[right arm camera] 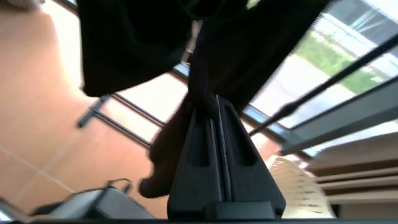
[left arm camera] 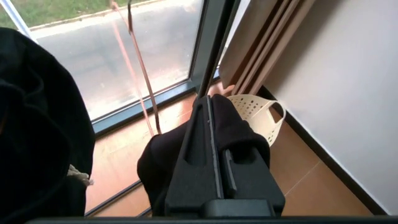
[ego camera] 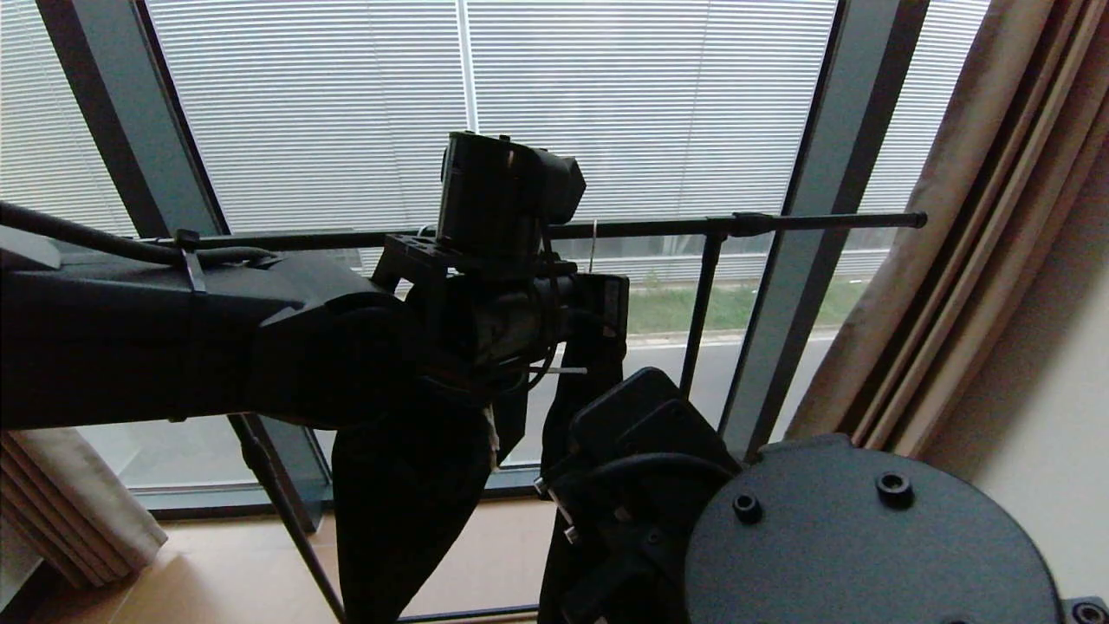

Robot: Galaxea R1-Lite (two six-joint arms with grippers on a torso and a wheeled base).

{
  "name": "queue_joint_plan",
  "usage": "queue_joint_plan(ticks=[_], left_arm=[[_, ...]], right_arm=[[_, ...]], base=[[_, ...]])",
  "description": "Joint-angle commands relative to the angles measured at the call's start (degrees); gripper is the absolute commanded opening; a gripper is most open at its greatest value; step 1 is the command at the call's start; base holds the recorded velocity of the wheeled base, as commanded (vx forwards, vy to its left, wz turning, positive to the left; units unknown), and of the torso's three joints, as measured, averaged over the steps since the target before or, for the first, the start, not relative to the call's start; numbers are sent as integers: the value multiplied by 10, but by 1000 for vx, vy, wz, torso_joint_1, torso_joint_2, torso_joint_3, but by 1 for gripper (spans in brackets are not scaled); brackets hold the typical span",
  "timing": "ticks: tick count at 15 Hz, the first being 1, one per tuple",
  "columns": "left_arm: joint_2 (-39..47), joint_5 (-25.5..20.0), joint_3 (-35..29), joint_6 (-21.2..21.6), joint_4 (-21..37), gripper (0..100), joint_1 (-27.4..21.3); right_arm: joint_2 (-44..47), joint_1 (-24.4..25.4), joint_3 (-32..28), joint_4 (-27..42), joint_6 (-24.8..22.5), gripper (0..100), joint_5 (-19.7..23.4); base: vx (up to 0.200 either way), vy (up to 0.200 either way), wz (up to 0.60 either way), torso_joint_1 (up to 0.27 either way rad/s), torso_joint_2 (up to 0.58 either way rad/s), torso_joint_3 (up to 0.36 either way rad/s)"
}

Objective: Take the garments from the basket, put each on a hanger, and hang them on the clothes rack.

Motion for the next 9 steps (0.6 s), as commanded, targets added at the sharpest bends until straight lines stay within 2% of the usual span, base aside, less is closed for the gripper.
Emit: queue_joint_plan(ticks=[1,4,6,9], left_arm=[[-1,0,1,-1,-1,0,1],[-5,1,21,-1,-1,0,13],[-19,1,39,-1,-1,0,24],[-68,1,82,12,35,0,42]], right_arm=[[-12,-6,3,19,8,0,0],[-82,-63,20,113,37,0,16],[-121,-103,36,143,37,0,31],[-141,-227,43,158,30,0,49]], base=[[0,0,0,0,0,0],[0,0,0,0,0,0],[0,0,0,0,0,0],[0,0,0,0,0,0]])
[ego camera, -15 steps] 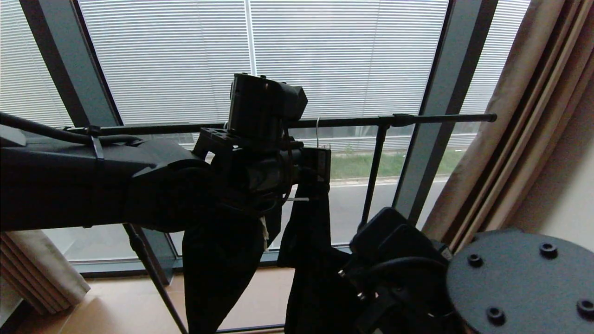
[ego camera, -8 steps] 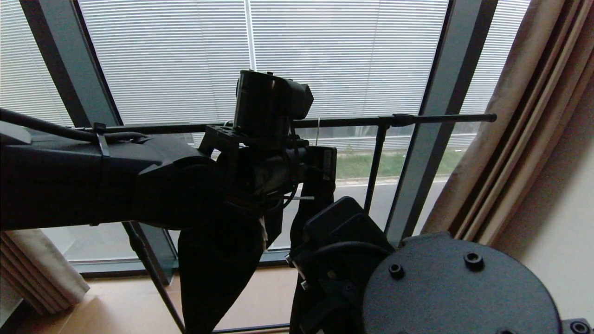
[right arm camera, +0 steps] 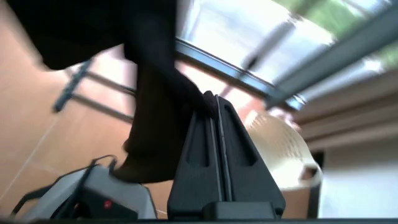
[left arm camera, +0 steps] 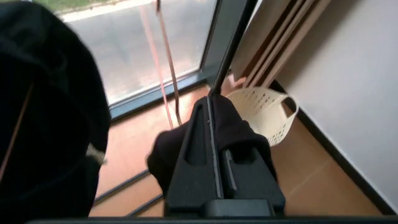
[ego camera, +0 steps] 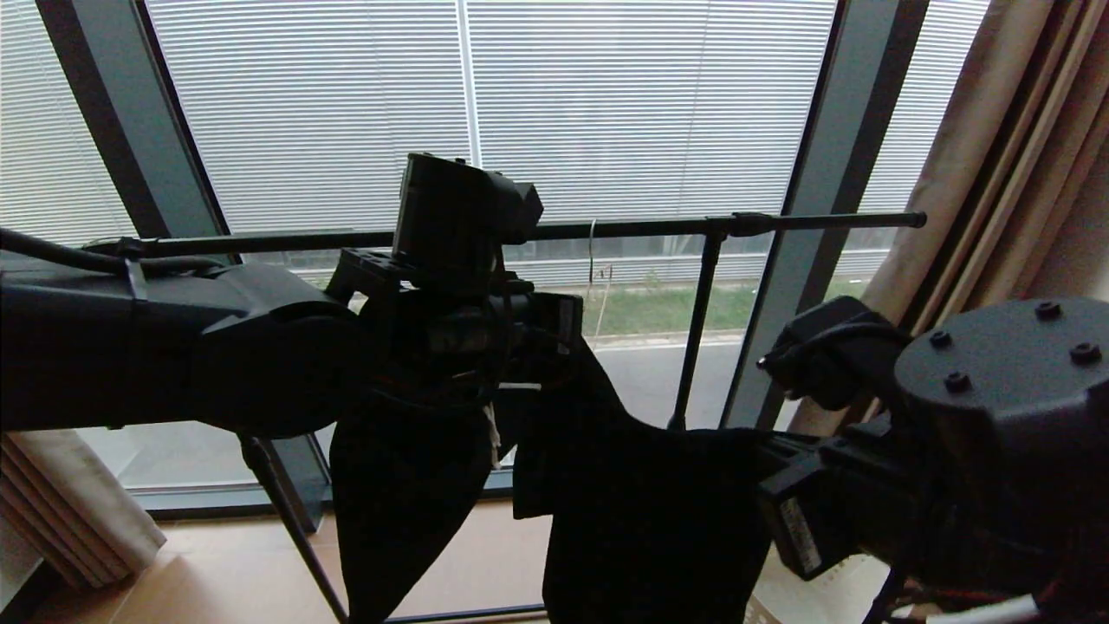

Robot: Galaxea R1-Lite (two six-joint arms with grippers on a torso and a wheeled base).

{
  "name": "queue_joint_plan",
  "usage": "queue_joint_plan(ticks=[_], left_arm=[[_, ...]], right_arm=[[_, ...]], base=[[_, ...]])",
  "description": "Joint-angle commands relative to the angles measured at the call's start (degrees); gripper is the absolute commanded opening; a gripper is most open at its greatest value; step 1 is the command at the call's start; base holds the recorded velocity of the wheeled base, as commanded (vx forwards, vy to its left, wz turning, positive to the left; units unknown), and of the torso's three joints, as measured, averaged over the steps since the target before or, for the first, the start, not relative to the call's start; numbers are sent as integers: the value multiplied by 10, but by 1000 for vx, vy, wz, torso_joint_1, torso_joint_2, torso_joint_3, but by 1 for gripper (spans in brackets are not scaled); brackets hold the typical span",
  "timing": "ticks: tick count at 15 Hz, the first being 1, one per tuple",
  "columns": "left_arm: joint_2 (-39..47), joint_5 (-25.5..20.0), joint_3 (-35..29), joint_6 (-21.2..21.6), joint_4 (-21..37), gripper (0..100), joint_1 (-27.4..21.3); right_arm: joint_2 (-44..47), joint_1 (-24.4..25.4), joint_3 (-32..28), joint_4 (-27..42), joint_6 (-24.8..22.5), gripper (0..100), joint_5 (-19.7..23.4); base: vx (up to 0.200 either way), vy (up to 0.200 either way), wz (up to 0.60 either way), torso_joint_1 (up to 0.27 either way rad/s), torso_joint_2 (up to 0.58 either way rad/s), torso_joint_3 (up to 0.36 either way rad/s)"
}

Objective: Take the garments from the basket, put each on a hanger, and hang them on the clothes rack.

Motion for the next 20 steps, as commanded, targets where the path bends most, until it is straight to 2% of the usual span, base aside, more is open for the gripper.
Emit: queue_joint_plan(ticks=[1,4,5,6,9,10,11,14,15,17,18,19,20], left_arm=[[-53,0,30,9,34,0,8],[-100,0,69,15,92,0,4],[-108,1,76,16,100,0,2],[-128,1,97,19,122,0,-7],[-142,2,151,15,147,0,-62],[-142,2,156,13,150,0,-72],[-137,1,166,-13,155,0,-108],[-120,-1,156,-52,157,0,-162],[-99,-2,135,-78,155,0,-182],[-73,-13,100,-113,155,0,-191],[-73,-13,100,-113,155,0,-191],[-59,-20,72,-137,156,0,-198],[-56,-21,61,-140,156,0,-198]], right_arm=[[-19,-88,-5,-2,-10,0,27],[49,-150,-69,-35,-17,0,42],[64,-155,-80,-41,-17,0,42],[99,-161,-116,-55,-17,0,48],[183,-157,-221,-57,-17,0,54],[195,-157,-236,-57,-17,0,54],[231,-150,-279,-57,-17,0,55],[265,-129,-326,-57,-16,0,57],[272,-112,-344,-57,-16,0,67],[271,-96,-345,-58,-11,0,77],[271,-96,-345,-58,-11,0,77],[268,-90,-342,-57,-1,0,77],[265,-85,-342,-54,13,0,78]], base=[[0,0,0,0,0,0],[0,0,0,0,0,0],[0,0,0,0,0,0],[0,0,0,0,0,0],[0,0,0,0,0,0],[0,0,0,0,0,0],[0,0,0,0,0,0],[0,0,0,0,0,0],[0,0,0,0,0,0],[0,0,0,0,0,0],[0,0,0,0,0,0],[0,0,0,0,0,0],[0,0,0,0,0,0]])
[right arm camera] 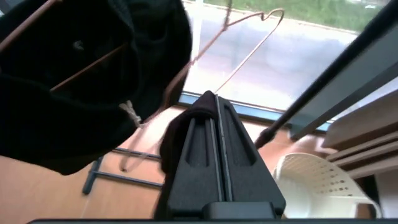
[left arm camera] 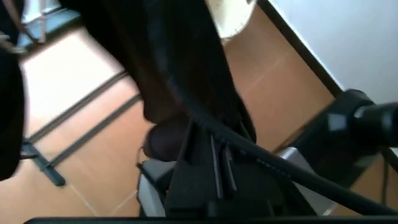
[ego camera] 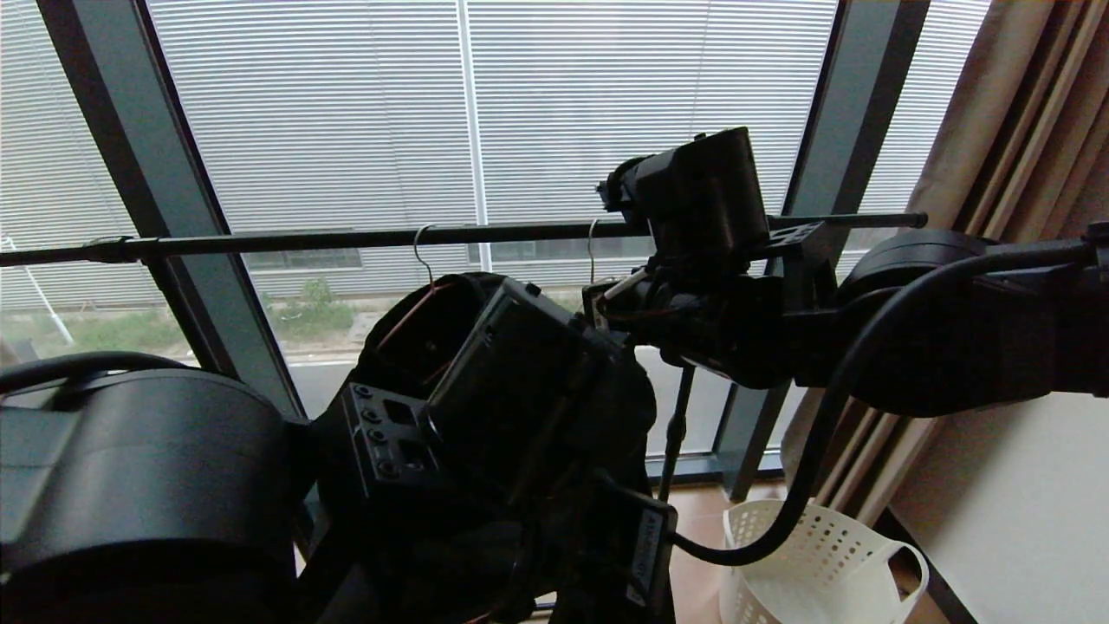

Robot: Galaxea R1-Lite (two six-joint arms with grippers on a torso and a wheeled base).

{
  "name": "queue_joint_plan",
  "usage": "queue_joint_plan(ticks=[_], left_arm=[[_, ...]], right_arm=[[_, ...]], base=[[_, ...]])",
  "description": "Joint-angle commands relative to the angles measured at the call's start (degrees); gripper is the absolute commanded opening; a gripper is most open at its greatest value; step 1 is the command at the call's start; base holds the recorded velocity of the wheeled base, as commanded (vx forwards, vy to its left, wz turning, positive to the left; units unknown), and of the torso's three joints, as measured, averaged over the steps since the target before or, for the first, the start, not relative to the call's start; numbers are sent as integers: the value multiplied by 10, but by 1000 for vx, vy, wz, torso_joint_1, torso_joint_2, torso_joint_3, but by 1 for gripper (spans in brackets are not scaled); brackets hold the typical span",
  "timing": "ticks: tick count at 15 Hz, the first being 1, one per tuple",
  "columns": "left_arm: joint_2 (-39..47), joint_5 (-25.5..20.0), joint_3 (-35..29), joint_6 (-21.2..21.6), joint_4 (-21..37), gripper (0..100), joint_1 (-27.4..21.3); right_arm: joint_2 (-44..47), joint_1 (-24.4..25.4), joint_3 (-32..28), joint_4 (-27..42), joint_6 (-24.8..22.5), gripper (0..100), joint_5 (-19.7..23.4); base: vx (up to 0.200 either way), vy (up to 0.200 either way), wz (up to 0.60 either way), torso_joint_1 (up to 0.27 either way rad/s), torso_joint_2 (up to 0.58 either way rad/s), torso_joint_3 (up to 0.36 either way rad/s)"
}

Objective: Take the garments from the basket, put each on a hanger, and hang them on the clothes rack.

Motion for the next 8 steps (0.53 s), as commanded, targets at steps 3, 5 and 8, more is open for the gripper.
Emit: queue_joint_plan(ticks=[3,5,8], left_arm=[[17,-1,-15,-17,0,0,-1],[4,0,7,-17,0,0,19],[-22,0,49,-17,-4,0,60]], right_arm=[[-16,8,19,-1,12,0,5],[-35,-6,37,-1,22,0,9],[-73,-42,82,-1,24,0,10]], base=[[0,0,0,0,0,0],[0,0,0,0,0,0],[0,0,0,0,0,0]])
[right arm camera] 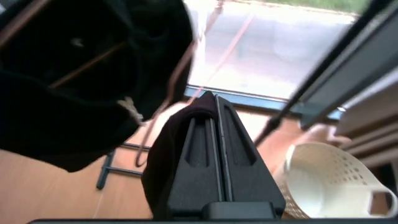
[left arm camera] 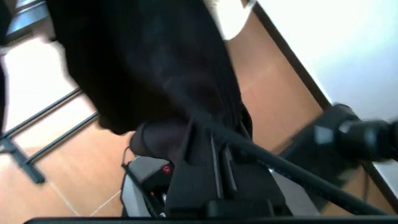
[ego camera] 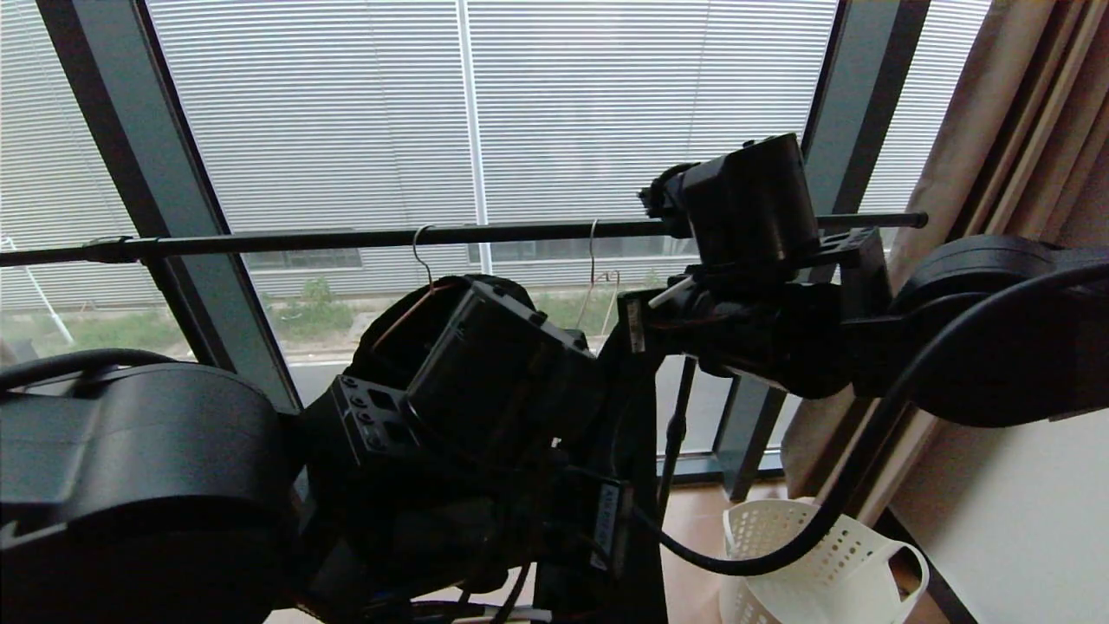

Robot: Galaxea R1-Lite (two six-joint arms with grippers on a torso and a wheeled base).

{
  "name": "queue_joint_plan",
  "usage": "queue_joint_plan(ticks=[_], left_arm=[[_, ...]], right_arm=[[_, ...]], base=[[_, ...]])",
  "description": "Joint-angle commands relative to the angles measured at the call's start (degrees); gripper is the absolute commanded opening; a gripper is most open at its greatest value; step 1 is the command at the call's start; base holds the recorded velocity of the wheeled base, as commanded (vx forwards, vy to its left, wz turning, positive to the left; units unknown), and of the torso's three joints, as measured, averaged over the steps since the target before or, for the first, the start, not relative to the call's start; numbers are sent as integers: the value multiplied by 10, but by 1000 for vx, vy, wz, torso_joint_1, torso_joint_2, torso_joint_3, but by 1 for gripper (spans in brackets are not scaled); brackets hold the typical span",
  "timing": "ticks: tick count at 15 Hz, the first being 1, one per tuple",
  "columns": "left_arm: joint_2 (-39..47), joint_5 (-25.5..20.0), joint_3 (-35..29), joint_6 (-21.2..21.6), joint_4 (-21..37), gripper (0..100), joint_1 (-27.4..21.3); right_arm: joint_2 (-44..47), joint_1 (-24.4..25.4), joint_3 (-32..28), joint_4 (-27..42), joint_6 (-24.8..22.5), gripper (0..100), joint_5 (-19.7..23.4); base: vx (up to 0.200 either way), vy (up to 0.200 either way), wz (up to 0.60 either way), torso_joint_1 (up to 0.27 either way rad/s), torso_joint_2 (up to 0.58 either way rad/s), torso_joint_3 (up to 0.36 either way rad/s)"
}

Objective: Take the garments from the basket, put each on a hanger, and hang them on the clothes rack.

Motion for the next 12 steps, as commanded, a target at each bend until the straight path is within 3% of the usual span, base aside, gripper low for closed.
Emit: queue_joint_plan(ticks=[1,5,12], left_arm=[[-28,0,30,1,-10,0,36],[-5,-16,39,23,-70,0,123],[68,-18,-80,41,-79,0,148]], right_arm=[[-49,-27,41,0,0,0,0],[-129,-42,140,1,-4,0,-3],[-216,-38,270,6,-15,0,-10]], base=[[0,0,0,0,0,0],[0,0,0,0,0,0],[0,0,0,0,0,0]])
